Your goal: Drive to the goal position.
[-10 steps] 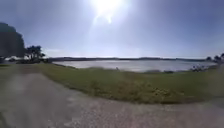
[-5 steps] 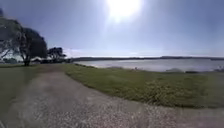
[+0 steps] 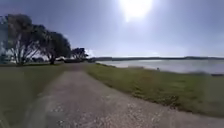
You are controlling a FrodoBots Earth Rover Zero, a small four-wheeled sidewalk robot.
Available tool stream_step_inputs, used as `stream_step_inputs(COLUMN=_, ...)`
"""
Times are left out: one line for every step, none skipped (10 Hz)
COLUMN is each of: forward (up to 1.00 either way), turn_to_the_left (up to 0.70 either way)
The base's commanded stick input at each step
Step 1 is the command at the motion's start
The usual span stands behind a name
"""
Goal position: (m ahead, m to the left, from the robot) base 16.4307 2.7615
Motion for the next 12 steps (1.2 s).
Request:
stream_step_inputs(forward=0.00, turn_to_the_left=0.45)
stream_step_inputs(forward=0.00, turn_to_the_left=0.45)
stream_step_inputs(forward=0.00, turn_to_the_left=0.21)
stream_step_inputs(forward=0.00, turn_to_the_left=0.00)
stream_step_inputs(forward=0.00, turn_to_the_left=0.00)
stream_step_inputs(forward=0.00, turn_to_the_left=0.00)
stream_step_inputs(forward=0.00, turn_to_the_left=0.00)
stream_step_inputs(forward=0.00, turn_to_the_left=0.00)
stream_step_inputs(forward=0.00, turn_to_the_left=0.00)
stream_step_inputs(forward=0.06, turn_to_the_left=0.00)
stream_step_inputs(forward=0.53, turn_to_the_left=0.00)
stream_step_inputs(forward=0.70, turn_to_the_left=0.00)
